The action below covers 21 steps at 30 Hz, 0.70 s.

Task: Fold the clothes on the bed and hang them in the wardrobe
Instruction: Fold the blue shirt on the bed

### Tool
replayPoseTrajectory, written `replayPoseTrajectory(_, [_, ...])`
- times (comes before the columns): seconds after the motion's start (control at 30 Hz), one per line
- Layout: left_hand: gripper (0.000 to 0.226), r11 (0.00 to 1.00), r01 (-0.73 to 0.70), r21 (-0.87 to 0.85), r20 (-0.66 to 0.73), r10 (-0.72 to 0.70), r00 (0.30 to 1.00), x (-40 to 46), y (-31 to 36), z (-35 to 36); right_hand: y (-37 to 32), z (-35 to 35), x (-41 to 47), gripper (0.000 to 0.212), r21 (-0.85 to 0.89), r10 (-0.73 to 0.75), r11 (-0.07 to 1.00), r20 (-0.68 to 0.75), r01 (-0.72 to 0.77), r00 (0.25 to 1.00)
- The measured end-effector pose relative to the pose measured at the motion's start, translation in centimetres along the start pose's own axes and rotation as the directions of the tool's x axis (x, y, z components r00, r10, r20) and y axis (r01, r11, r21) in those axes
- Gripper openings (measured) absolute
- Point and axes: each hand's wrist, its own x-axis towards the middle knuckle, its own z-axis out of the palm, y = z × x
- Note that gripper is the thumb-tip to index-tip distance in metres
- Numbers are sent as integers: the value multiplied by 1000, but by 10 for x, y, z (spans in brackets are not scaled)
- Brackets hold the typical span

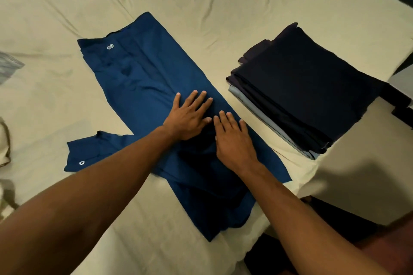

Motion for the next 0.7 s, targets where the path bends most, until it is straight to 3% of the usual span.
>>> replayPoseTrajectory(0.27, [86, 1000, 0, 28, -54, 1, 999, 32, -56, -1, -18, -1, 70, 63, 16, -62, 998, -74, 63, 995])
replayPoseTrajectory(0.5, [80, 997, 7, 80, -111, 2, 994, 69, -133, -9, -34, -2, 146, 61, 7, -118, 993, -70, 118, 991])
replayPoseTrajectory(0.7, [71, 987, 161, 19, -113, -158, 981, 98, -200, -21, -41, 1, 196, 60, -12, -169, 986, -111, 168, 979])
